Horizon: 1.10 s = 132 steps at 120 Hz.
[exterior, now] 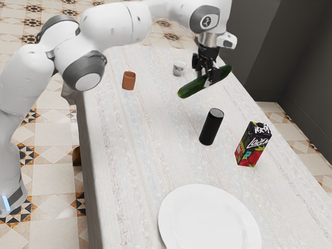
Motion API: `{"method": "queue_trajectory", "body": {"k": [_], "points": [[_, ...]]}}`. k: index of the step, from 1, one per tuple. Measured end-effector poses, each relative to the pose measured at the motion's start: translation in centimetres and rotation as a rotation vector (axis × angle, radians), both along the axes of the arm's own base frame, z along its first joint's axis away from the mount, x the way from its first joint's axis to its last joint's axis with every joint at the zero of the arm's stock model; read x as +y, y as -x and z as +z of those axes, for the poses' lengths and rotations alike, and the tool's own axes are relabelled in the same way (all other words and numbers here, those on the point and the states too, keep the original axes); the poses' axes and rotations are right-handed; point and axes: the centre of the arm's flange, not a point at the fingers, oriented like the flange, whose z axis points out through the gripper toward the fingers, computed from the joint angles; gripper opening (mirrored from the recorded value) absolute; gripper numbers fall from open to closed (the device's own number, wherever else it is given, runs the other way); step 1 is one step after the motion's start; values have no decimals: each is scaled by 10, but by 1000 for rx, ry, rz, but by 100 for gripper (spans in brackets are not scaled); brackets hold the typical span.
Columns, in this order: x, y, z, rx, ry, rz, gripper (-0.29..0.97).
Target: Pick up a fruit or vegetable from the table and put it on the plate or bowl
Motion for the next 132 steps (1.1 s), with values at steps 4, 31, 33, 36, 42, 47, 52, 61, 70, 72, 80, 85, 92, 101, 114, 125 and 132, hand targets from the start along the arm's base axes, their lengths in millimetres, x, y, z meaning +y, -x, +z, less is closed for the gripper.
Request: {"method": "queue_trajectory", "body": {"k": [4,31,33,36,42,47,52,61,70,72,80,85,92,101,114,125,132], "points": [[-8,-1,20,-37,-14,-17,19],[-123,-14,68,-160,3,-198,18],[-135,-14,69,-168,4,-213,18],[-153,-15,70,-178,5,-237,18],[-186,-14,73,-198,5,-283,18],[-216,-11,76,-215,5,-324,18],[-247,-7,77,-227,5,-367,18],[-305,8,79,-228,1,-454,18],[-344,25,77,-192,13,-523,18],[-348,28,76,-178,17,-535,18],[-362,38,64,-101,47,-576,19],[-368,42,55,-51,64,-597,19],[-372,44,37,18,85,-615,19],[-383,40,3,105,118,-642,19],[-403,33,-40,181,173,-686,18],[-423,34,-56,196,201,-728,18],[-430,35,-59,197,212,-748,18]]}}
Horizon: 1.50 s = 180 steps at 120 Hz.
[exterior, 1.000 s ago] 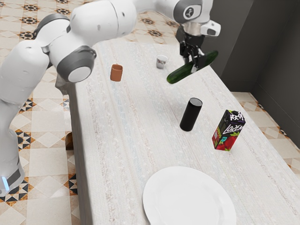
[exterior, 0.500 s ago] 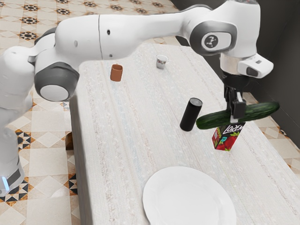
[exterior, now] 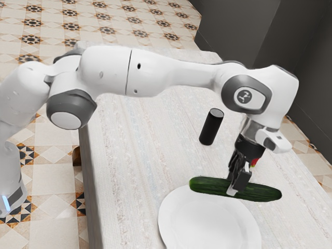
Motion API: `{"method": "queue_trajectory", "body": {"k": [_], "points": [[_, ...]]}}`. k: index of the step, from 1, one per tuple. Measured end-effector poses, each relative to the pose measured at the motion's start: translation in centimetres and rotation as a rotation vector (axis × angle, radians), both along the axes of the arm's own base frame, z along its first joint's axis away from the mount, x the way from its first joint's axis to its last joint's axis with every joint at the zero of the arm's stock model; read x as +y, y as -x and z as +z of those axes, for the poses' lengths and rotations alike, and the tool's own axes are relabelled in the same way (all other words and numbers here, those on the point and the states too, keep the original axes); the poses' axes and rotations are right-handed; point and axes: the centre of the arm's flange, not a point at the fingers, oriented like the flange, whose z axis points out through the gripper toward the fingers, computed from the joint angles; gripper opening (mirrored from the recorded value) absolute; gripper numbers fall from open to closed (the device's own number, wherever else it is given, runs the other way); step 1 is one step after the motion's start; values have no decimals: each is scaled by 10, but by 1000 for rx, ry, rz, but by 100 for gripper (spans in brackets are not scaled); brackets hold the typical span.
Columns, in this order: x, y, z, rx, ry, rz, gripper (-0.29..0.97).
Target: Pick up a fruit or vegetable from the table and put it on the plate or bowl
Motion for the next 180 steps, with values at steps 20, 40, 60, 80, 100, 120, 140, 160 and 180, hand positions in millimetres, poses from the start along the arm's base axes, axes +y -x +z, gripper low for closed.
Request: {"method": "queue_trajectory", "body": {"k": [20,40,60,80,100,120,140,160,180], "points": [[0,34,-2,55,7,-28,19],[5,49,4,37,-8,-37,19],[0,53,6,20,-16,-67,44],[3,51,7,10,-20,-78,60],[15,45,14,-9,-15,-67,65],[29,32,24,-65,4,-34,67],[158,-30,58,-183,-10,194,67],[226,-63,66,-225,-71,335,68],[225,-63,42,-147,-72,370,68]]}}
